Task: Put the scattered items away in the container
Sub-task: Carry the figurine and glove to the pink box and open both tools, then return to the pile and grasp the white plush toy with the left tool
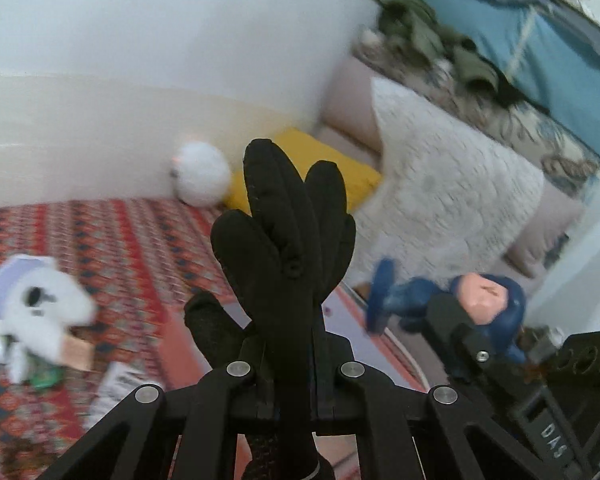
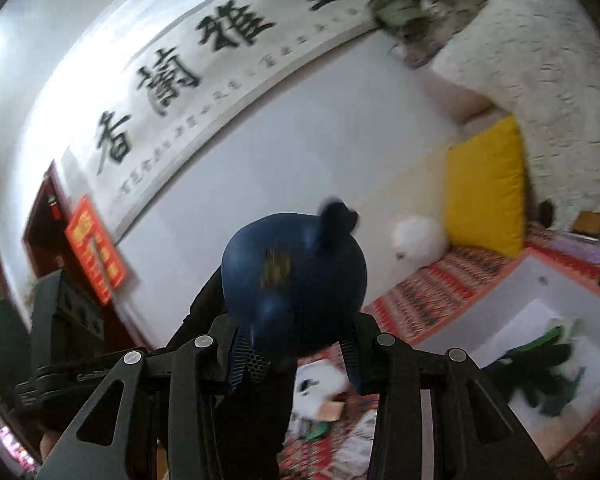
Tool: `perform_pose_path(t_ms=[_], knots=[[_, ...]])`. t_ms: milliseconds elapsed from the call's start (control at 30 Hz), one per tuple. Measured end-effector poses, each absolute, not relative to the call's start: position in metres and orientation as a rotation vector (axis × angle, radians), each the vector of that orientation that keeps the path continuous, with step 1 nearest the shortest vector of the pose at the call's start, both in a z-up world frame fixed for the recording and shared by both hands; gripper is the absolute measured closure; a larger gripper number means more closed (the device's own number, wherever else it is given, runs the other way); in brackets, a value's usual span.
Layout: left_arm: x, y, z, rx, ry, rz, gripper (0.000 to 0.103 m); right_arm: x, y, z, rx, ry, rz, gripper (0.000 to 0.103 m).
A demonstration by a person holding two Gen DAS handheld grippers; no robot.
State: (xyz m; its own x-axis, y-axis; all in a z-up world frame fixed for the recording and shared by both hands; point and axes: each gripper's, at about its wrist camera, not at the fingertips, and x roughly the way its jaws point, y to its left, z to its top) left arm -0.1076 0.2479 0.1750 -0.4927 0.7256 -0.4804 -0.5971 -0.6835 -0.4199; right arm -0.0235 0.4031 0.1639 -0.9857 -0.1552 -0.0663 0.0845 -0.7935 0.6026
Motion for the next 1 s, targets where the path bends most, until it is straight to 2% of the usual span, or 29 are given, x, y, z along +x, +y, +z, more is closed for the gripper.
perform_pose_path(t_ms=[100,300,400,467,500,533,567,600,733,1000], knots=[[-0.111,0.281,0.166,-0.854,-0.218,2.144,0.1,-0.03,0.43,0.147,0.207,-1.017,-2.88,0.067],[-0.129,0.34,0.135,-0.93,-0.132,2.098,0.1,-0.05,0.473,0.109,0.362,-1.118,-2.924,0.068],[-0.143,0.359,0.115,-1.001,-0.096,2.073,0.099,-0.071,0.484,0.09,0.541,-1.096,-2.928,0.067],[-0.153,0.372,0.098,-1.084,-0.065,2.044,0.077,-0.084,0.486,0.079,0.706,-1.049,-2.954,0.064],[-0.157,0.374,0.092,-1.11,-0.062,2.045,0.07,-0.086,0.488,0.071,0.776,-1.078,-2.969,0.055],[-0.16,0.373,0.088,-1.124,-0.069,2.056,0.047,-0.084,0.493,0.065,0.799,-1.134,-2.972,0.046],[-0.164,0.368,0.086,-1.131,-0.094,2.073,0.027,-0.081,0.499,0.062,0.803,-1.195,-2.971,0.026],[-0.166,0.362,0.085,-1.131,-0.125,2.086,0.023,-0.076,0.502,0.061,0.77,-1.222,-2.976,0.021],[-0.172,0.338,0.087,-1.149,-0.219,2.118,0.02,-0.06,0.497,0.078,0.635,-1.176,-3.044,0.013],[-0.148,0.271,0.102,-1.043,-0.235,2.273,0.02,-0.083,0.412,0.096,0.657,-0.888,-2.956,0.01]])
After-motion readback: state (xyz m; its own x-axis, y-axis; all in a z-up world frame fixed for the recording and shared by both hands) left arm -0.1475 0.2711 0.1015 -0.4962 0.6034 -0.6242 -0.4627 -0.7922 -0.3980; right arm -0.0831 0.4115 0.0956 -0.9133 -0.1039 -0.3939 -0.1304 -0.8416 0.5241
